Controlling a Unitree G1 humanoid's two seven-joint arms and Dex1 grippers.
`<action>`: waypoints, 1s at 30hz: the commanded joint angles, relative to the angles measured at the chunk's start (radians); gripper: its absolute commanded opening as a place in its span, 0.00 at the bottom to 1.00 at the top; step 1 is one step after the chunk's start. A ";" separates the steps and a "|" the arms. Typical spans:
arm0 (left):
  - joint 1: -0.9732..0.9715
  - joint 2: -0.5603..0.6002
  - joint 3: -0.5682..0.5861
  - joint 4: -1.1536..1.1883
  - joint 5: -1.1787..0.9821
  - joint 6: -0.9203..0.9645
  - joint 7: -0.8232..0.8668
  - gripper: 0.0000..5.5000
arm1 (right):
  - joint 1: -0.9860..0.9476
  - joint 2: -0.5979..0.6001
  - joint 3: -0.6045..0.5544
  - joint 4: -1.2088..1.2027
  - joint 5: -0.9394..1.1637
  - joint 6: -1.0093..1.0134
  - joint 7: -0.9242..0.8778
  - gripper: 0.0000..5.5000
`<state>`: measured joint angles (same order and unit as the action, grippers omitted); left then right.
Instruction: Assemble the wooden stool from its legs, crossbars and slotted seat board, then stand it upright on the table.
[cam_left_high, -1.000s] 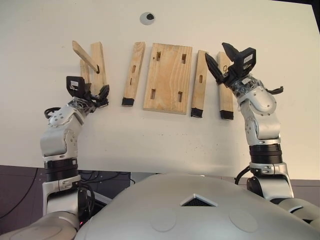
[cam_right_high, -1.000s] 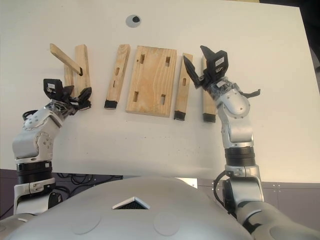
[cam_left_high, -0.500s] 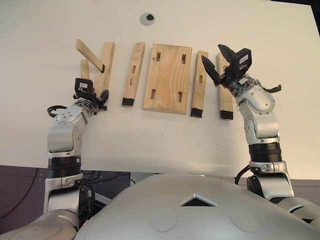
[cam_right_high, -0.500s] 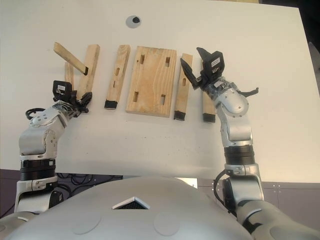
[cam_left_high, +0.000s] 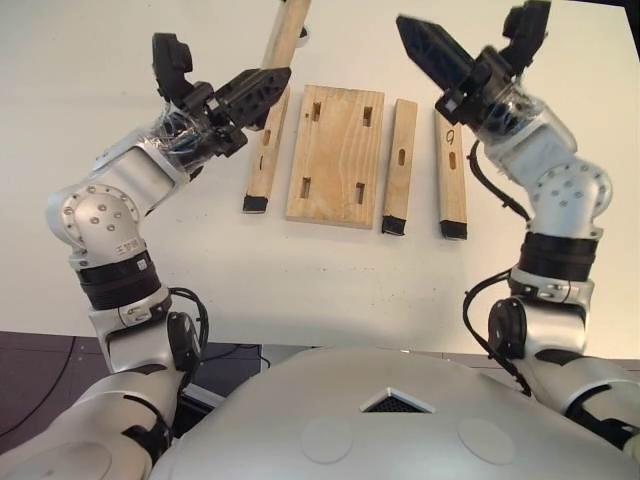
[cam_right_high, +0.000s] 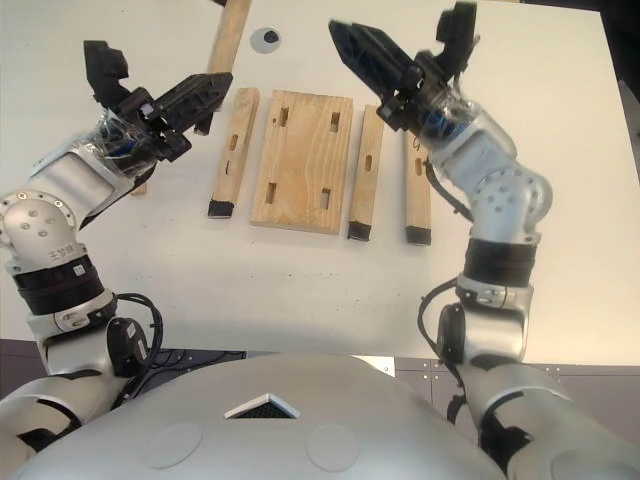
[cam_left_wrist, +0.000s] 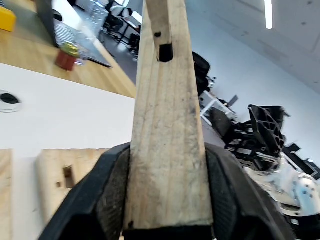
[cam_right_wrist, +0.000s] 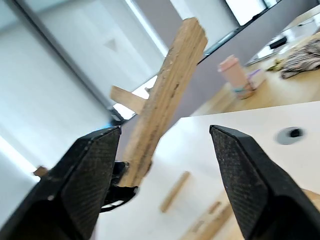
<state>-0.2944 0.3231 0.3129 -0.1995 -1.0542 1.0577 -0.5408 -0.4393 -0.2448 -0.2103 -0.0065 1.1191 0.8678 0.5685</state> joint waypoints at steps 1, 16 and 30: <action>-0.025 -0.016 -0.008 -0.014 -0.117 0.055 -0.011 0.37 | -0.086 0.010 -0.031 0.054 0.147 0.153 -0.057 0.72; 0.036 0.008 -0.062 -0.063 -0.248 0.057 0.001 0.37 | -0.204 0.087 -0.051 0.172 0.259 0.282 -0.184 0.66; 0.090 0.058 -0.082 0.001 -0.186 0.001 -0.021 0.53 | -0.157 0.052 -0.009 0.118 0.143 0.249 -0.131 0.37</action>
<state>-0.2334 0.3541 0.2397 -0.2343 -1.2833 1.0749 -0.5493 -0.6190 -0.1721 -0.2364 0.1475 1.3097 1.1434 0.4147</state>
